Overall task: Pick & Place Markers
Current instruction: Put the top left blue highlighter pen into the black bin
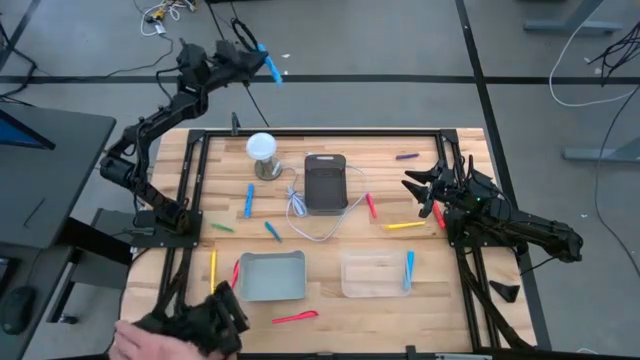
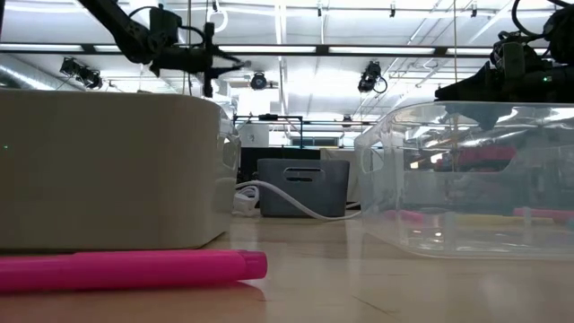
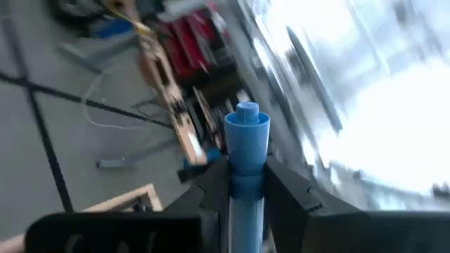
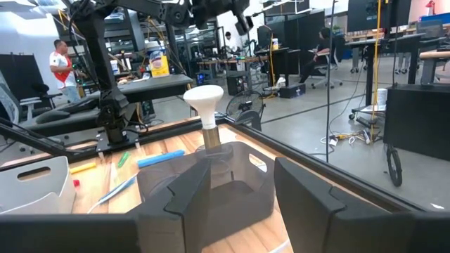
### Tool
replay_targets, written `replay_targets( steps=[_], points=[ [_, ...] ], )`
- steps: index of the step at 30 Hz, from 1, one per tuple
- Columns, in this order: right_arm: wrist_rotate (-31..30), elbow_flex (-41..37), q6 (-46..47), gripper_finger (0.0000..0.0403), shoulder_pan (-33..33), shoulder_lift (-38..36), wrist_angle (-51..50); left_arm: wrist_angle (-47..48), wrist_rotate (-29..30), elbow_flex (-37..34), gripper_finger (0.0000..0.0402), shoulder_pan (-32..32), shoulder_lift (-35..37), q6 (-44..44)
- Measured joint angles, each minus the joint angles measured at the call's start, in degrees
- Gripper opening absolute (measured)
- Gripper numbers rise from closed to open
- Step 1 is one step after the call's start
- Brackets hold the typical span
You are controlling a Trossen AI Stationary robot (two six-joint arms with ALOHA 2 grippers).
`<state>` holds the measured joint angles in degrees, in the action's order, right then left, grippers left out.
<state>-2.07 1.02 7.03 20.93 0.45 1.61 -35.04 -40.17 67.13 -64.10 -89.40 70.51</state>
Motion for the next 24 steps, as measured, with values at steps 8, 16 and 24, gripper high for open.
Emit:
replay_targets(
  steps=[8, 16, 24],
  points=[
    [0.0, 0.0, 0.0, 0.0159, 0.0, 0.0, 0.0, -5.6, -13.6, 0.0, 0.0069, 3.8, 0.2, -14.4],
    [0.0, 0.0, 0.0, 0.0159, 0.0, 0.0, 0.0, -5.2, -17.8, 0.0, 0.0069, 8.5, 2.8, -24.4],
    [0.0, 0.0, 0.0, 0.0159, 0.0, 0.0, 0.0, 2.6, -13.0, 0.0, 0.0072, 13.0, 7.8, -21.8]
  ],
)
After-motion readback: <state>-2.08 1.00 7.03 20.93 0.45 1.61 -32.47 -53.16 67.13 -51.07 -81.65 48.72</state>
